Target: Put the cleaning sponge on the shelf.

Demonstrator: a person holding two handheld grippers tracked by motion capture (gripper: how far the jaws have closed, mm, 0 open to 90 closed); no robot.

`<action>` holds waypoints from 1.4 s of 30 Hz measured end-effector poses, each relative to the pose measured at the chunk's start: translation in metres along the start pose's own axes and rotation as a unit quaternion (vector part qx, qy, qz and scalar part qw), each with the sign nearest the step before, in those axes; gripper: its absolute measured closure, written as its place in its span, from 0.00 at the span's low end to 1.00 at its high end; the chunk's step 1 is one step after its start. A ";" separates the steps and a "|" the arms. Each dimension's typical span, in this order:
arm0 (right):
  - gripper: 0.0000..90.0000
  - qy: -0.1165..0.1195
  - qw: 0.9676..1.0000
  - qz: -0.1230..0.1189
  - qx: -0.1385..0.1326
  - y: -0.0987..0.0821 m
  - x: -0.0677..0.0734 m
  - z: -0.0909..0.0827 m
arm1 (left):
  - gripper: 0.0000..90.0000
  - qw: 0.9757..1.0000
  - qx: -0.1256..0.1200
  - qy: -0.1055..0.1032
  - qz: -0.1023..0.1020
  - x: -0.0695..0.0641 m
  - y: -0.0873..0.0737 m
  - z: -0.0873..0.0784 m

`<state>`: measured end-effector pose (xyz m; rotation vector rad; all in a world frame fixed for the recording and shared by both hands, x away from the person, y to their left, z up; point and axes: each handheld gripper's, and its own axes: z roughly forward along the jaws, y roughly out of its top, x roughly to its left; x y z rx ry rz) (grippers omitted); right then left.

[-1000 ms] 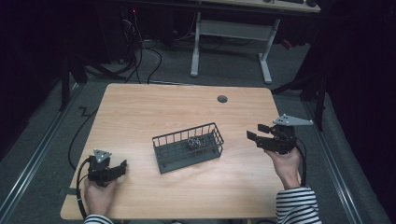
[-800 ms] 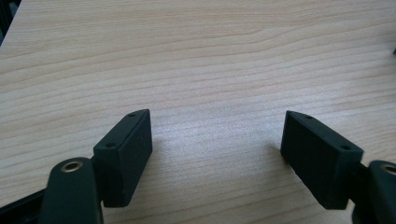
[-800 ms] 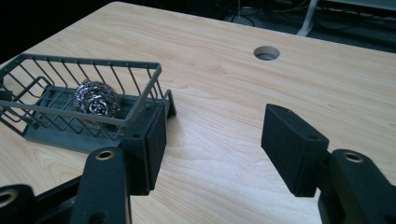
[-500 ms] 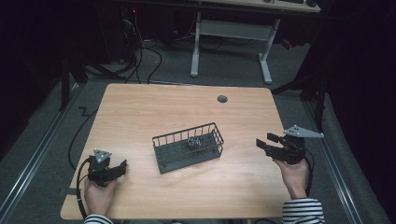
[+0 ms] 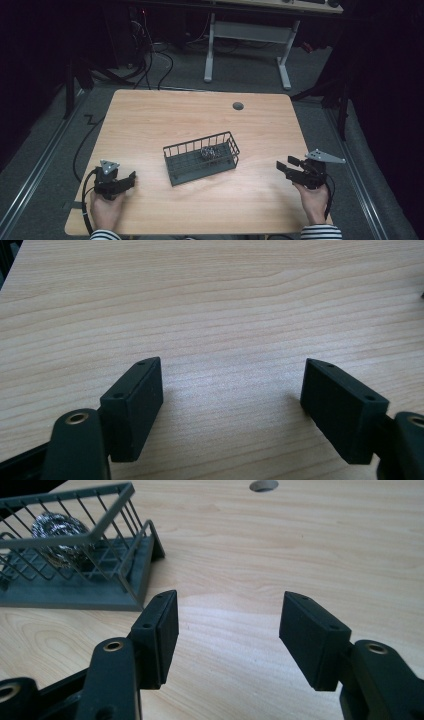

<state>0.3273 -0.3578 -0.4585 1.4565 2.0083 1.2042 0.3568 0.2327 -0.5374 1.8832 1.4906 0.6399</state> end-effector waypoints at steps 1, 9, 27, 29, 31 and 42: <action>0.45 -0.001 1.000 0.002 0.001 -0.003 0.000 0.001 | 0.28 1.000 0.000 0.000 0.000 0.000 0.000 0.000; 0.45 0.002 1.000 0.004 0.003 -0.019 0.001 0.017 | 0.28 1.000 0.000 0.000 0.000 0.000 0.000 0.000; 0.45 0.013 0.999 -0.022 0.029 -0.029 0.019 0.064 | 0.28 1.000 0.000 -0.001 0.000 0.000 0.000 0.000; 0.44 0.012 0.999 -0.025 0.035 -0.030 0.021 0.068 | 0.28 1.000 0.000 -0.001 0.000 0.000 0.000 0.000; 0.44 0.008 0.999 -0.032 0.042 -0.031 0.023 0.071 | 0.28 1.000 0.000 -0.001 0.000 0.000 0.000 0.000; 0.42 -0.005 0.996 -0.053 0.068 -0.037 0.030 0.082 | 0.28 1.000 0.000 -0.001 0.000 0.000 0.000 0.000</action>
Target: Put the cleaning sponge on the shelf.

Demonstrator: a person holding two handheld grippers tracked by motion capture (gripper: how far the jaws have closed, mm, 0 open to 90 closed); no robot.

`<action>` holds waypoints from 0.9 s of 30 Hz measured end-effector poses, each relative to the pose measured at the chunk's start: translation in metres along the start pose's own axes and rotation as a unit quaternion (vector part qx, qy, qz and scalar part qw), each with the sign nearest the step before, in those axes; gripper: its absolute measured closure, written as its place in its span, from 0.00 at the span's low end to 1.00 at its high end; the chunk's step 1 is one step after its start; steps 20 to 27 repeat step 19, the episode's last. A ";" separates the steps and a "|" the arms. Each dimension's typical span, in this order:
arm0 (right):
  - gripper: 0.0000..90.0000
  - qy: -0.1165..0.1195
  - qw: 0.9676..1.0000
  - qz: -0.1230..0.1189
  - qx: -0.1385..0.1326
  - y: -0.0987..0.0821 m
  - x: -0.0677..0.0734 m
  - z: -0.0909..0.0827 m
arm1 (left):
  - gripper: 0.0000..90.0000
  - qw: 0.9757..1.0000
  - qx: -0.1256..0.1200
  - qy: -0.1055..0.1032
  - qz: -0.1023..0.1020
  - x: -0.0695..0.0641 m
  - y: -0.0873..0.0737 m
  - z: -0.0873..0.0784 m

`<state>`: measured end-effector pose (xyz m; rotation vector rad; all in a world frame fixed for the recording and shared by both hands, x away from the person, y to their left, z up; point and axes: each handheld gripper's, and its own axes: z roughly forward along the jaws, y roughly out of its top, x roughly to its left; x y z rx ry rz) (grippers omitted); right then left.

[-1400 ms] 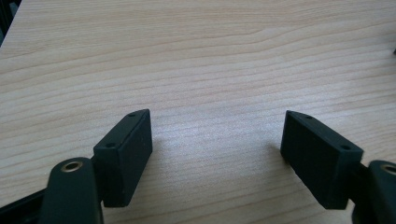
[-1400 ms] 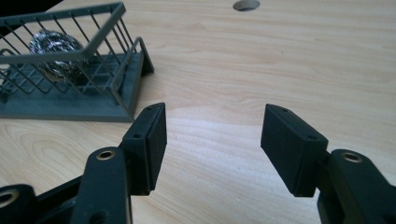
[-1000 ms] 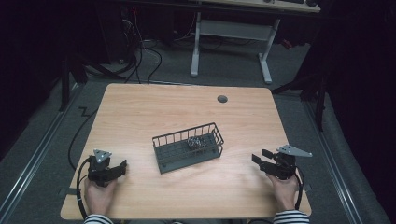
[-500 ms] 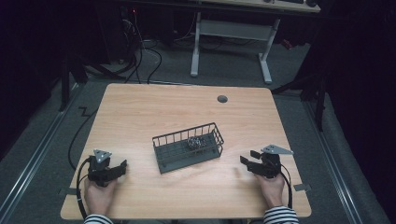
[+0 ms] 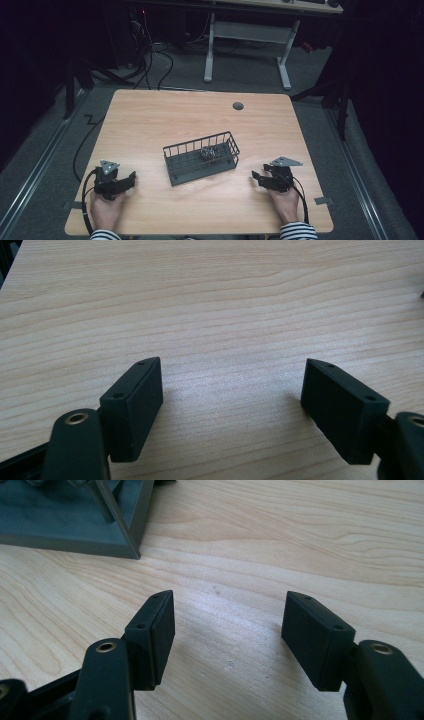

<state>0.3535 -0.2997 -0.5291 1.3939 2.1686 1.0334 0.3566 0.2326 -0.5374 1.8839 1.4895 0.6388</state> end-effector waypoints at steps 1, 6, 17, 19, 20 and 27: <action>0.42 0.000 1.000 -0.001 0.004 0.000 0.001 0.001 | 0.28 1.000 0.000 0.000 0.000 0.000 0.000 0.000; 0.42 -0.008 1.000 -0.018 0.009 0.000 0.004 0.002 | 0.29 1.000 -0.001 -0.001 0.001 0.000 0.000 0.000; 0.38 -0.027 0.999 -0.043 0.014 -0.001 0.011 0.003 | 0.31 1.000 -0.002 -0.002 0.004 -0.001 0.000 0.000; 0.38 -0.027 0.999 -0.043 0.014 -0.001 0.011 0.003 | 0.31 1.000 -0.002 -0.004 0.005 -0.001 0.000 0.000; 0.38 -0.027 0.999 -0.043 0.014 -0.001 0.011 0.003 | 0.31 1.000 -0.002 -0.004 0.005 -0.001 0.000 0.000; 0.38 -0.027 0.999 -0.043 0.014 -0.001 0.011 0.003 | 0.31 1.000 -0.002 -0.004 0.005 -0.001 0.000 0.000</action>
